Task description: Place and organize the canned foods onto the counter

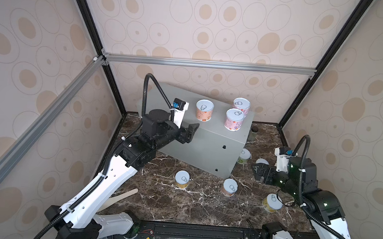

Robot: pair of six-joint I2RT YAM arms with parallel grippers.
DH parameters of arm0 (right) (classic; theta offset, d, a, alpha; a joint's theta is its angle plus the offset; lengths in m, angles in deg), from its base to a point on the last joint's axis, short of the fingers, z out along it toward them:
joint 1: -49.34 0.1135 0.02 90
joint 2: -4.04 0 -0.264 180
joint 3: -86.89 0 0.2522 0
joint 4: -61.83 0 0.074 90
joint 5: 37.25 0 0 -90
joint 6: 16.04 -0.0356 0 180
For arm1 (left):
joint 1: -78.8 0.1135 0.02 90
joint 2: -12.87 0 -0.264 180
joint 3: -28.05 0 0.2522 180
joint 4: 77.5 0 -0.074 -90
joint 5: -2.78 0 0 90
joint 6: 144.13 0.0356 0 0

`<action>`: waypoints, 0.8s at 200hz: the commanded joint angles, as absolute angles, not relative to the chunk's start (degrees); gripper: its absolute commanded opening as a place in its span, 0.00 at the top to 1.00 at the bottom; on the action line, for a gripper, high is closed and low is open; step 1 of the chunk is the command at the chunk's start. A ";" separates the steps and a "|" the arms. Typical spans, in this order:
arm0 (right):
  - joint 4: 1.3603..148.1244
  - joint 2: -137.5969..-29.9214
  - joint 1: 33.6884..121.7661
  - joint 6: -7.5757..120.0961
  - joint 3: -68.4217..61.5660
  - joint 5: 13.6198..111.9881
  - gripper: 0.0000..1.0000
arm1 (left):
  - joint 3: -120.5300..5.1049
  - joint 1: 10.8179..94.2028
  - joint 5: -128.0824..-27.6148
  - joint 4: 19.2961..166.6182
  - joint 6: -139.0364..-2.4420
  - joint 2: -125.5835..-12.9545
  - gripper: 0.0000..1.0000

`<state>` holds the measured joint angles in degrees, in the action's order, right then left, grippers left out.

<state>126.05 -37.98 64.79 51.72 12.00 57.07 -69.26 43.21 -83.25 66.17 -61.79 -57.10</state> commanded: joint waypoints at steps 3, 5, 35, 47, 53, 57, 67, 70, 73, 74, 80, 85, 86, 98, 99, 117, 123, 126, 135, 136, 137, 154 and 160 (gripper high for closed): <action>123.97 -39.03 65.08 51.97 10.98 58.97 0.01 | -69.70 44.67 -77.72 71.12 -59.89 -58.12 0.28; 123.83 -39.14 65.08 52.05 10.92 59.10 0.01 | -69.62 44.85 -77.13 71.41 -59.92 -58.27 0.29; 122.57 -41.12 65.08 52.86 11.07 60.37 0.01 | -69.71 47.54 -71.40 74.91 -60.58 -60.20 0.31; 121.99 -41.69 65.08 53.27 11.20 60.87 0.01 | -69.66 49.15 -69.01 76.07 -61.10 -61.16 0.32; 121.53 -42.05 65.08 53.47 11.33 61.16 0.01 | -69.63 50.12 -67.65 76.76 -61.43 -61.53 0.32; 121.33 -42.22 65.08 53.73 11.38 61.31 0.01 | -69.47 50.66 -66.85 77.21 -61.60 -61.69 0.32; 120.85 -42.71 65.08 53.99 11.77 61.56 0.01 | -69.36 52.03 -65.07 78.36 -62.32 -62.23 0.33; 120.70 -42.92 65.08 54.06 11.85 61.66 0.01 | -69.34 52.38 -64.61 78.62 -62.40 -62.38 0.33; 120.57 -43.05 65.08 54.17 11.93 61.75 0.01 | -69.39 52.76 -64.15 78.87 -62.53 -62.65 0.34; 120.58 -43.06 65.08 54.18 11.94 61.78 0.01 | -69.39 52.81 -64.08 78.93 -62.55 -62.72 0.34; 120.38 -43.40 65.12 54.27 12.04 61.97 0.01 | -69.48 53.48 -63.08 79.37 -62.80 -63.15 0.34; 120.24 -43.62 65.08 54.32 12.19 62.18 0.01 | -69.72 53.93 -62.18 79.69 -62.86 -63.56 0.34; 120.13 -43.67 65.08 54.33 12.21 62.27 0.01 | -69.77 54.01 -62.00 79.73 -62.85 -63.66 0.34; 119.48 -44.07 65.08 54.31 12.61 62.68 0.01 | -70.55 54.82 -58.67 79.95 -62.69 -64.82 0.34; 119.46 -44.14 65.08 54.29 12.63 62.73 0.01 | -70.67 54.86 -58.35 79.95 -62.63 -64.95 0.34; 118.56 -44.76 65.08 54.40 13.12 63.03 0.01 | -72.13 55.31 -55.85 79.90 -61.90 -66.88 0.37; 118.25 -45.11 65.09 54.40 13.19 63.12 0.01 | -72.49 55.34 -55.25 79.94 -61.79 -67.41 0.37; 118.09 -45.26 65.08 54.43 13.26 63.20 0.01 | -72.65 55.33 -54.99 79.97 -61.70 -67.74 0.38; 117.80 -45.74 65.08 54.42 13.27 63.38 0.01 | -73.37 55.42 -54.25 80.04 -61.43 -68.53 0.39; 117.75 -45.77 65.08 54.44 13.27 63.38 0.01 | -73.49 55.42 -54.17 80.04 -61.34 -68.61 0.39; 117.72 -45.78 65.08 54.40 13.32 63.43 0.01 | -73.50 55.42 -54.17 80.04 -61.34 -68.74 0.40; 117.19 -46.47 65.13 54.42 13.36 63.74 0.01 | -74.58 55.42 -53.75 80.29 -61.01 -70.13 0.41; 117.08 -46.64 65.08 54.43 13.35 63.84 0.01 | -74.94 55.49 -53.58 80.30 -60.88 -70.64 0.42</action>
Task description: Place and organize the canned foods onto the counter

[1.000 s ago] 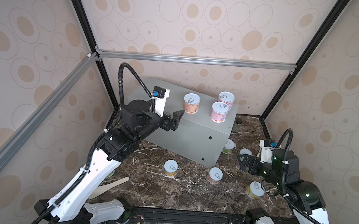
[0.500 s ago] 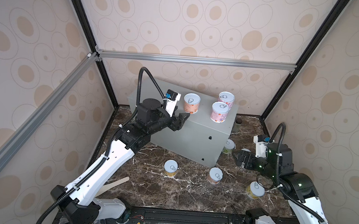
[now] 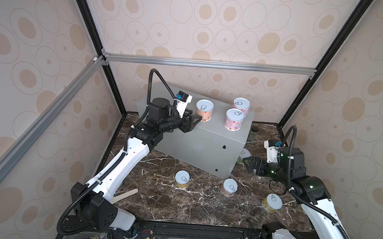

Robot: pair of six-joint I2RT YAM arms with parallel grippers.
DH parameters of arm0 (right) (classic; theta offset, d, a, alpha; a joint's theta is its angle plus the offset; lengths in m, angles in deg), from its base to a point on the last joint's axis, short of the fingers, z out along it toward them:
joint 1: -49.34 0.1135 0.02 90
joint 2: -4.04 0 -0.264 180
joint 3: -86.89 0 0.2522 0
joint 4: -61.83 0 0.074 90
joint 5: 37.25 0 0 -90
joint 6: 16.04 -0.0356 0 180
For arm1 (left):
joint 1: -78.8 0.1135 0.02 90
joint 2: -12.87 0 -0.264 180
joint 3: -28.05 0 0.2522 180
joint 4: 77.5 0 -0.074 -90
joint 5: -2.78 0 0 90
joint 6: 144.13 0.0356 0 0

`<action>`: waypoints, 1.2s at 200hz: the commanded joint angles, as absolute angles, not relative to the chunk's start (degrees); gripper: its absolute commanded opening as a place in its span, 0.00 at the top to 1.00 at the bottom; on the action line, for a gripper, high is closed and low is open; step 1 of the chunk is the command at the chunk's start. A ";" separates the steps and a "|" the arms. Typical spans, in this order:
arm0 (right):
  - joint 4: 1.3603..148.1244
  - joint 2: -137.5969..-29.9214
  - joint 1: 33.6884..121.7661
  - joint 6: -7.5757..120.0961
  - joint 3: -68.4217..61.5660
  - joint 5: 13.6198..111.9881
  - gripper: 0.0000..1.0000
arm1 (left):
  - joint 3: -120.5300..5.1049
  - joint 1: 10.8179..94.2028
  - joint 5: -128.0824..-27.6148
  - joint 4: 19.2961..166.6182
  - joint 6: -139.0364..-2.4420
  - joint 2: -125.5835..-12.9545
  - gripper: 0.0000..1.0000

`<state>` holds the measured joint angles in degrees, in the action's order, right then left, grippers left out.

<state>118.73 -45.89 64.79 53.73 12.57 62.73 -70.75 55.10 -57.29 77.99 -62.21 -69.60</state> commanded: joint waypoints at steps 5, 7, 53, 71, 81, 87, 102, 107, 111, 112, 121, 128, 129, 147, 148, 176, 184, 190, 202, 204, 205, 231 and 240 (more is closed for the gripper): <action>116.91 -46.87 65.08 54.45 13.24 63.99 0.01 | -75.32 55.54 -53.45 80.31 -60.84 -71.10 0.43; 116.90 -46.85 65.08 54.40 13.26 64.00 0.01 | -75.42 55.58 -53.33 80.35 -60.82 -71.25 0.43; 116.73 -47.48 65.08 54.99 12.92 64.42 0.01 | -77.72 55.51 -52.02 81.61 -61.08 -74.46 0.46; 116.81 -47.55 65.08 55.31 12.92 64.26 0.01 | -79.02 55.51 -51.37 81.62 -61.06 -76.03 0.46; 116.90 -47.68 65.08 55.44 13.00 64.24 0.01 | -79.75 55.57 -51.06 81.71 -61.07 -76.86 0.47; 116.90 -47.73 65.08 55.56 13.00 64.26 0.01 | -80.16 55.55 -50.79 81.79 -61.06 -77.39 0.47; 116.90 -47.87 65.08 55.83 13.04 64.26 0.01 | -81.06 55.52 -49.86 82.10 -61.37 -78.49 0.48; 116.90 -47.83 65.08 55.81 13.01 64.22 0.02 | -81.25 55.58 -49.64 82.19 -61.52 -78.90 0.48; 116.90 -47.81 65.08 55.98 13.11 64.18 0.01 | -81.50 55.51 -49.52 82.38 -61.71 -79.19 0.49; 116.90 -47.86 65.08 56.00 13.11 64.18 0.01 | -81.51 55.51 -49.43 82.44 -61.75 -79.26 0.49; 116.82 -47.91 65.08 56.08 13.18 64.18 0.01 | -81.90 55.55 -49.03 82.73 -62.04 -79.81 0.49; 116.81 -47.99 65.08 56.16 13.14 64.17 0.01 | -82.16 55.51 -48.75 82.85 -62.29 -80.22 0.49; 116.81 -47.94 65.12 56.14 13.16 64.17 0.01 | -82.19 55.51 -48.65 82.94 -62.30 -80.25 0.49; 116.82 -48.00 65.08 56.29 13.27 64.26 0.01 | -83.00 55.42 -47.98 83.40 -62.85 -81.18 0.49; 116.77 -47.99 65.08 56.27 13.27 64.27 0.01 | -83.01 55.42 -47.96 83.43 -62.89 -81.22 0.49; 116.54 -48.13 65.08 56.33 13.62 64.35 0.01 | -84.49 54.81 -47.44 83.30 -63.21 -82.98 0.50; 116.46 -48.08 65.08 56.34 13.62 64.42 0.01 | -84.87 54.45 -47.45 83.37 -63.17 -83.39 0.50; 116.42 -48.21 65.09 56.37 13.69 64.48 0.01 | -85.23 54.24 -47.27 83.31 -63.05 -83.62 0.50; 116.37 -48.18 65.08 56.32 13.71 64.48 0.01 | -85.89 53.80 -47.19 83.22 -62.89 -84.27 0.50; 116.40 -48.19 65.08 56.32 13.71 64.52 0.01 | -86.01 53.72 -47.20 83.27 -62.87 -84.25 0.50; 116.43 -48.18 65.08 56.40 13.71 64.52 0.01 | -86.05 53.69 -47.17 83.28 -62.85 -84.34 0.50; 116.46 -47.91 65.08 56.64 13.97 64.52 0.01 | -87.56 53.19 -46.76 83.20 -62.95 -85.64 0.50; 116.46 -47.74 65.08 56.72 14.02 64.53 0.01 | -88.05 52.92 -46.76 83.20 -63.04 -86.12 0.50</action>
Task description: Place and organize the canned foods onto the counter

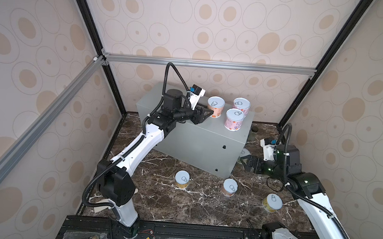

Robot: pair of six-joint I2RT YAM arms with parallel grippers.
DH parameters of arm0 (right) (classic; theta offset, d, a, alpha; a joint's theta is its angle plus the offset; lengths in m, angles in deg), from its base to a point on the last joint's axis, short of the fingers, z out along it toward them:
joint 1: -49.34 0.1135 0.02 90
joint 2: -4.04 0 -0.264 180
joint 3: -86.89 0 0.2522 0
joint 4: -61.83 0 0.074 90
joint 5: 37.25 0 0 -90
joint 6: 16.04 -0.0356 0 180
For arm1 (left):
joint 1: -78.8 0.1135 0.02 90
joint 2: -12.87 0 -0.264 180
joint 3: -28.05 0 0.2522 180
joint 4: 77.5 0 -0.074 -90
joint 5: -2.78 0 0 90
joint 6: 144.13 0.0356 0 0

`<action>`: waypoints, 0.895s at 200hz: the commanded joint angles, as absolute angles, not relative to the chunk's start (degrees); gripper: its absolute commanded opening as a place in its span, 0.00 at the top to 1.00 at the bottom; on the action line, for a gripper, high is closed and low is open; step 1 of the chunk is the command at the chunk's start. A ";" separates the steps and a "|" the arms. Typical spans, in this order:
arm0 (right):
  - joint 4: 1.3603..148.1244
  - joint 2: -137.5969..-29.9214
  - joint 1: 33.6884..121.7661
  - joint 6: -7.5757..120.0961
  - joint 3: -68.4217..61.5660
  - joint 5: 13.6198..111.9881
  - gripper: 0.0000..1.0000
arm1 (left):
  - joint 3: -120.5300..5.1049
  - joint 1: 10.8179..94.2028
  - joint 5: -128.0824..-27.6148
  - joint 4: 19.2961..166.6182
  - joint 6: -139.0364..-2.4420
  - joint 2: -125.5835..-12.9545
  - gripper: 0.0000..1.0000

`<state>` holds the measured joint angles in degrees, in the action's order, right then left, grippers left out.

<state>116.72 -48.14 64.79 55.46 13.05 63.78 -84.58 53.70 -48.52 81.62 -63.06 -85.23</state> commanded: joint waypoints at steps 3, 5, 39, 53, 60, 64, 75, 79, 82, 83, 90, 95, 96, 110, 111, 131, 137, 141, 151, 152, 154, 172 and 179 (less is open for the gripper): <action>116.46 -47.68 65.08 56.66 14.06 64.53 0.01 | -88.25 52.88 -46.74 83.16 -63.05 -86.25 0.50; 116.46 -47.65 65.08 56.71 14.06 64.53 0.01 | -88.38 52.81 -46.78 83.12 -63.02 -86.37 0.50; 116.63 -46.89 65.08 56.87 14.39 64.35 0.01 | -89.99 52.46 -47.66 82.50 -63.10 -87.89 0.50; 116.72 -46.78 65.08 57.04 14.37 64.35 0.01 | -90.30 52.47 -47.92 82.50 -63.27 -88.10 0.50; 116.77 -46.71 65.08 57.08 14.33 64.31 0.01 | -90.39 52.43 -47.95 82.65 -63.47 -88.13 0.50; 116.81 -46.60 65.08 57.11 14.41 64.35 0.01 | -90.44 52.43 -48.00 82.76 -63.55 -88.32 0.50; 116.81 -46.51 65.09 57.09 14.39 64.35 0.01 | -90.55 52.41 -48.03 82.85 -63.86 -88.59 0.50; 116.81 -46.50 65.10 57.14 14.41 64.35 0.01 | -90.72 52.27 -48.10 82.85 -63.91 -88.71 0.50; 116.81 -46.45 65.12 57.23 14.41 64.35 0.01 | -90.82 52.26 -48.17 82.85 -63.99 -88.73 0.51; 116.81 -46.47 65.10 57.25 14.41 64.35 0.01 | -90.82 52.26 -48.19 82.80 -63.98 -88.77 0.51; 116.90 -46.41 65.08 57.18 14.40 64.35 0.01 | -91.06 52.17 -48.20 82.77 -64.04 -89.04 0.51; 116.90 -46.37 65.08 57.26 14.37 64.36 0.01 | -91.24 52.09 -48.22 82.76 -64.07 -89.23 0.50; 116.90 -46.39 65.08 57.22 14.39 64.36 0.01 | -91.26 52.09 -48.21 82.76 -64.11 -89.29 0.50; 116.86 -46.17 65.08 57.33 14.47 64.22 0.01 | -91.84 51.84 -48.23 82.76 -64.19 -89.75 0.51; 116.88 -46.16 65.08 57.34 14.53 64.20 0.01 | -91.90 51.83 -48.25 82.72 -64.22 -89.76 0.51; 116.90 -46.01 65.12 57.34 14.66 64.18 0.01 | -93.12 51.47 -48.20 82.32 -64.27 -90.69 0.51; 116.90 -45.88 65.08 57.37 14.68 64.17 0.02 | -93.53 51.34 -48.14 82.15 -64.23 -91.03 0.51; 116.90 -45.88 65.08 57.43 14.68 64.18 0.01 | -93.82 51.22 -48.07 81.98 -64.19 -91.22 0.51; 116.90 -45.85 65.08 57.44 14.72 64.14 0.01 | -94.46 50.91 -48.10 81.46 -63.95 -91.66 0.51; 116.90 -45.86 65.08 57.44 14.74 64.16 0.01 | -94.53 50.88 -48.15 81.36 -63.87 -91.69 0.51; 116.90 -45.85 65.10 57.44 14.76 64.13 0.01 | -94.59 50.86 -48.18 81.36 -63.84 -91.71 0.51; 116.91 -45.75 65.09 57.45 14.77 64.09 0.01 | -94.72 50.63 -48.54 81.17 -63.64 -91.89 0.51; 116.88 -45.83 65.08 57.52 14.82 64.09 0.01 | -94.70 50.65 -48.63 81.06 -63.67 -91.88 0.51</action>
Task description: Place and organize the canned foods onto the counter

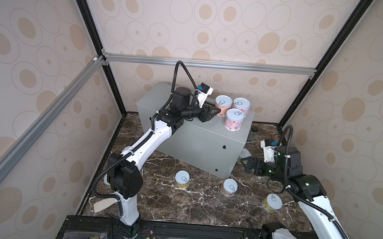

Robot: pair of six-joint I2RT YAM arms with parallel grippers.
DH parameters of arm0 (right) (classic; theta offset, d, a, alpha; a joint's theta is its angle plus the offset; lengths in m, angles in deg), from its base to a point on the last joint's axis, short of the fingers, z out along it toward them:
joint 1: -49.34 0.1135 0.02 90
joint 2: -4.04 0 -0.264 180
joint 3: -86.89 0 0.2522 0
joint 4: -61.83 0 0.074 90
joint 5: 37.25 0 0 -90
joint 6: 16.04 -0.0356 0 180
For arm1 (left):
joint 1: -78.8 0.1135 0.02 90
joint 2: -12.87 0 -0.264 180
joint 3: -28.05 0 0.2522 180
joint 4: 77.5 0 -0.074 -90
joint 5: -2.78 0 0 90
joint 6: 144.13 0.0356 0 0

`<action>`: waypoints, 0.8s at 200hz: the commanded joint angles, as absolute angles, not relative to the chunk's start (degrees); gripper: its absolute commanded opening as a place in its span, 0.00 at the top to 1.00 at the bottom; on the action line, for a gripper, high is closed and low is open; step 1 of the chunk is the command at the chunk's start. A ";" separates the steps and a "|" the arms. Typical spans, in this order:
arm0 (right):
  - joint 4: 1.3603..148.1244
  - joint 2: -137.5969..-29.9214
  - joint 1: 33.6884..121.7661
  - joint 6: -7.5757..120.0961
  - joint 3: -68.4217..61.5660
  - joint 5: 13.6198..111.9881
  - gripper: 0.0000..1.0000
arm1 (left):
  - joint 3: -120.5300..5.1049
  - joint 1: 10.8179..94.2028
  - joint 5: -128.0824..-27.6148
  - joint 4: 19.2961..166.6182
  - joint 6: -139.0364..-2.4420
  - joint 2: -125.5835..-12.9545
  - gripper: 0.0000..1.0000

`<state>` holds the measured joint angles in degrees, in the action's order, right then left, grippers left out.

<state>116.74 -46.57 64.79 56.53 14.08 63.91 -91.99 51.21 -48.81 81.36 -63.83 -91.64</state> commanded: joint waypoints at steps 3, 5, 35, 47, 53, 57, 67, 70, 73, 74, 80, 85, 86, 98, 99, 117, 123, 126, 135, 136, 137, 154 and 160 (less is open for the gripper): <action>116.92 -45.81 65.09 57.51 14.78 64.14 0.01 | -94.70 50.67 -48.71 81.03 -63.61 -91.89 0.51; 116.91 -45.82 65.08 57.48 14.77 64.17 0.01 | -94.74 50.65 -48.79 81.05 -63.66 -91.85 0.51; 116.90 -45.80 65.08 57.54 14.68 64.26 0.01 | -94.70 50.55 -49.07 80.84 -63.61 -91.89 0.51; 116.90 -45.78 65.08 57.60 14.68 64.26 0.01 | -94.55 50.50 -49.53 80.50 -63.43 -91.64 0.51; 116.99 -45.61 65.08 57.56 14.68 64.27 0.01 | -94.52 50.50 -49.89 80.33 -63.30 -91.47 0.50; 116.99 -45.67 65.08 57.44 14.63 64.24 0.01 | -94.48 50.50 -50.18 80.13 -63.20 -91.32 0.49; 117.08 -45.59 65.08 57.44 14.55 64.35 0.01 | -94.52 50.56 -50.76 79.78 -62.97 -90.87 0.46; 117.12 -45.56 65.12 57.41 14.57 64.35 0.01 | -94.61 50.52 -50.97 79.65 -62.96 -90.68 0.45; 117.13 -45.49 65.08 57.36 14.58 64.35 0.01 | -94.58 50.52 -51.14 79.52 -62.88 -90.60 0.44; 117.15 -45.55 65.08 57.35 14.54 64.40 0.01 | -94.59 50.51 -51.20 79.51 -62.90 -90.54 0.44; 117.16 -45.49 65.03 57.19 14.50 64.51 0.01 | -94.61 50.51 -51.56 79.22 -62.87 -90.21 0.42; 117.23 -45.44 65.08 57.12 14.37 64.50 0.02 | -94.61 50.51 -51.86 79.08 -62.82 -89.89 0.40; 117.24 -45.44 65.08 57.10 14.35 64.52 0.01 | -94.61 50.55 -51.87 79.03 -62.79 -89.88 0.39; 117.42 -45.42 65.08 56.80 14.07 64.78 0.01 | -94.63 50.51 -52.63 78.64 -62.62 -89.16 0.35; 117.42 -45.39 65.08 56.77 14.06 64.78 0.01 | -94.62 50.51 -52.66 78.55 -62.55 -89.12 0.35; 118.15 -45.15 65.12 56.46 13.50 65.12 0.01 | -94.66 50.55 -53.81 77.69 -62.24 -87.93 0.30; 118.42 -44.96 65.09 56.30 13.30 65.14 0.01 | -94.66 50.53 -54.44 77.31 -61.97 -87.56 0.28; 118.60 -44.93 65.14 56.21 13.27 65.14 0.01 | -94.69 50.50 -54.77 77.04 -61.80 -87.35 0.27; 119.04 -44.47 65.11 56.04 13.05 65.16 0.01 | -94.79 50.54 -55.79 76.04 -61.20 -86.72 0.25; 119.02 -44.38 65.09 56.04 13.03 65.24 0.01 | -94.79 50.52 -55.86 75.97 -61.14 -86.63 0.24; 119.06 -44.38 65.08 56.03 13.02 65.28 0.01 | -94.79 50.51 -56.03 75.90 -61.11 -86.53 0.24; 120.15 -43.46 65.08 55.60 12.57 65.49 0.01 | -94.65 50.63 -57.35 74.53 -60.35 -84.80 0.20; 120.59 -43.08 65.08 55.40 12.31 65.57 0.01 | -94.53 50.55 -57.62 74.22 -60.36 -84.08 0.18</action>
